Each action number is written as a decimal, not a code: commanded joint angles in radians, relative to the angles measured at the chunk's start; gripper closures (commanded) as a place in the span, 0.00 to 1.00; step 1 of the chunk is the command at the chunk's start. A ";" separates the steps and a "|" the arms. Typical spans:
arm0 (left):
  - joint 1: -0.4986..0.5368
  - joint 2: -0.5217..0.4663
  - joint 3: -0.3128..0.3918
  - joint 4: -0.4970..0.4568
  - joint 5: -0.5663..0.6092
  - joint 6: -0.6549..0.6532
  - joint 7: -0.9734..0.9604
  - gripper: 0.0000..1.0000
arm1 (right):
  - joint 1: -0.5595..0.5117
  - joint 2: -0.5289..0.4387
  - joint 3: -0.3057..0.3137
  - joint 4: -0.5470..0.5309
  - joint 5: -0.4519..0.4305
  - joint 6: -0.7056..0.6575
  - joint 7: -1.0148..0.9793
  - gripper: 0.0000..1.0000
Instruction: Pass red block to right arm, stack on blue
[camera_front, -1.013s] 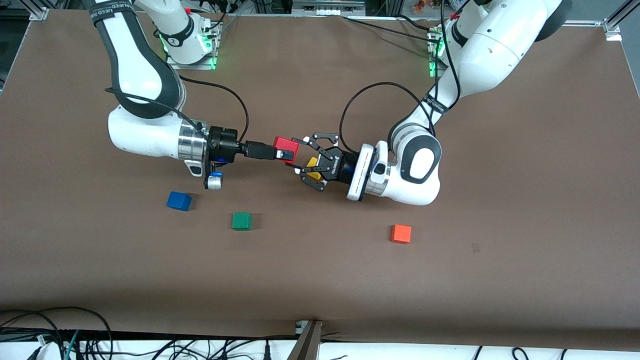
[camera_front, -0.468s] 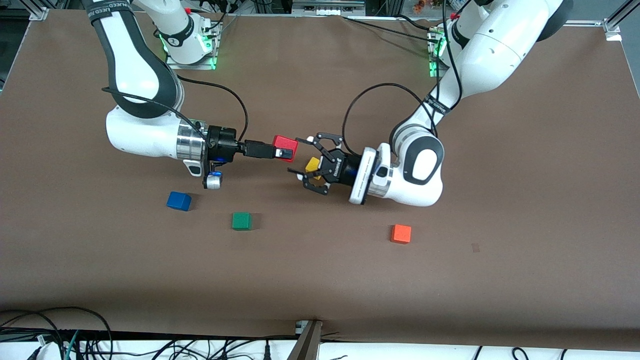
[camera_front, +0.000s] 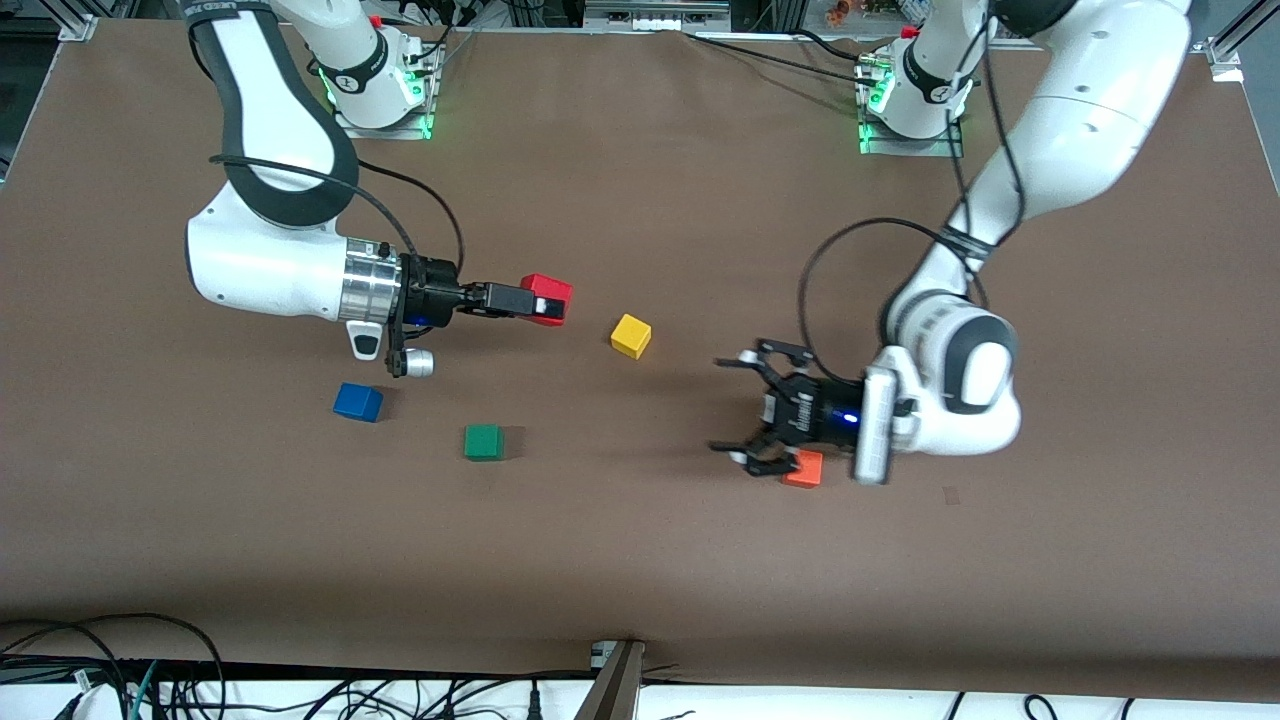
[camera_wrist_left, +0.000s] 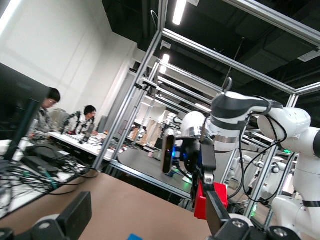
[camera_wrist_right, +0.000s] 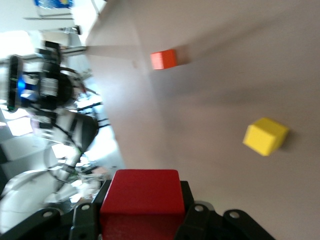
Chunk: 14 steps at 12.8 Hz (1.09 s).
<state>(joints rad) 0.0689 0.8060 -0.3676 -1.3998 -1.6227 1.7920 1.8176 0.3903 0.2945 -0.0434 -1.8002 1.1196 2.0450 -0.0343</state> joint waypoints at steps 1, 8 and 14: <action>0.058 0.002 -0.002 0.036 0.114 -0.112 -0.030 0.00 | -0.001 -0.009 -0.026 0.001 -0.282 -0.029 -0.001 0.78; 0.253 -0.069 0.018 0.189 0.690 -0.371 -0.108 0.00 | -0.005 0.066 -0.099 0.021 -1.011 -0.062 0.004 0.78; 0.264 -0.345 0.016 0.179 1.110 -0.369 -0.384 0.00 | -0.034 0.239 -0.148 0.081 -1.086 0.078 -0.012 0.77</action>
<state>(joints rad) 0.3471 0.5457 -0.3559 -1.1825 -0.5952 1.4145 1.5281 0.3619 0.4999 -0.1938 -1.7561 0.0524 2.1144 -0.0418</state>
